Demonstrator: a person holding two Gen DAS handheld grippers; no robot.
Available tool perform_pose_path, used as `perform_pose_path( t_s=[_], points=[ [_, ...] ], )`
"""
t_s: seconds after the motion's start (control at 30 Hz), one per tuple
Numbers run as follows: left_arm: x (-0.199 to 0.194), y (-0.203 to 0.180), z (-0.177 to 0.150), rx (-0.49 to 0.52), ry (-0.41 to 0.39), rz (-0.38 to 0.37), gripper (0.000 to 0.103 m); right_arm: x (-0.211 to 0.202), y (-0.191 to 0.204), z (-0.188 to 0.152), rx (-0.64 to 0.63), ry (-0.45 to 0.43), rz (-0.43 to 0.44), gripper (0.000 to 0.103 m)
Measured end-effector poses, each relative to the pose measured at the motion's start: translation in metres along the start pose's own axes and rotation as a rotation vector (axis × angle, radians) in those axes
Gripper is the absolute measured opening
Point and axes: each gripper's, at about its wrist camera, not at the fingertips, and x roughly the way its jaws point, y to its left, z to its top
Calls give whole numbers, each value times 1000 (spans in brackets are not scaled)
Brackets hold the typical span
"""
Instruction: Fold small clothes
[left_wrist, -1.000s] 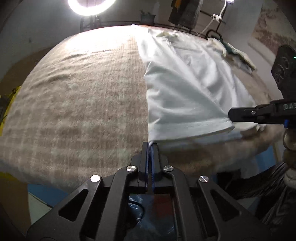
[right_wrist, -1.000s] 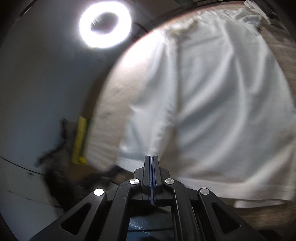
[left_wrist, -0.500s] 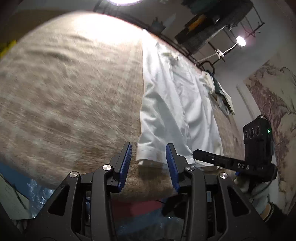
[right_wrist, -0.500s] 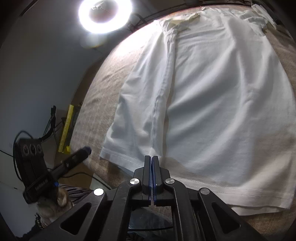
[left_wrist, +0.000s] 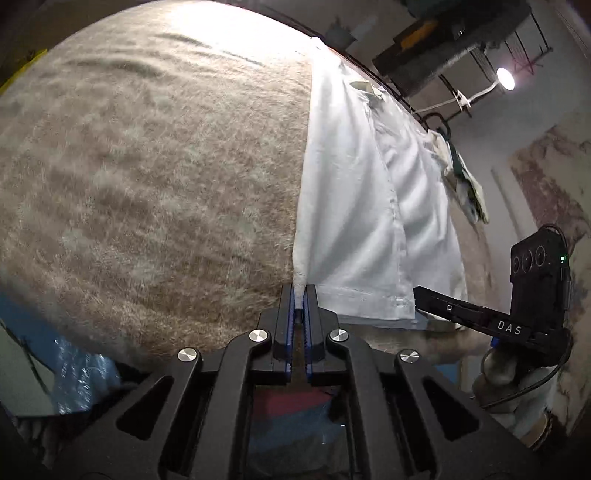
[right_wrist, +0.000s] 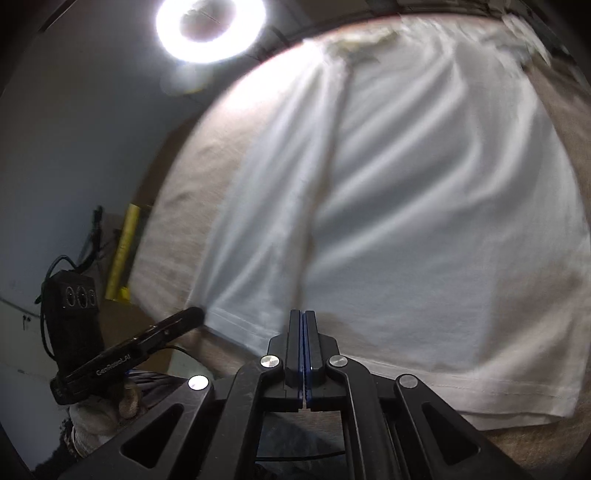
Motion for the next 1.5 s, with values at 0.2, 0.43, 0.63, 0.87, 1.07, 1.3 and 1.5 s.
perform_pose_path(
  t_s=[0.2, 0.43, 0.63, 0.87, 1.07, 1.3, 1.5],
  points=[
    [-28, -10, -5, 100, -81, 107, 2, -20, -3, -4, -35, -1, -14, 4],
    [-42, -37, -10, 218, -145, 109, 3, -88, -51, -28, 34, -176, -235, 46],
    [-27, -67, -12, 273, -115, 78, 3, -103, -112, -44, 189, -166, -282, 46],
    [-13, -108, -19, 361, -102, 54, 3, -104, -121, -49, 149, -137, -187, 3],
    [4, -156, -30, 473, -90, 11, 3, -128, -121, -43, 145, -138, -212, 2],
    [41, -222, -48, 594, -41, -69, 19, -158, -113, -28, 56, -173, -168, 33],
    [76, -264, -69, 693, 25, -97, 19, -208, -149, 8, 91, -294, -87, 36]
  ],
)
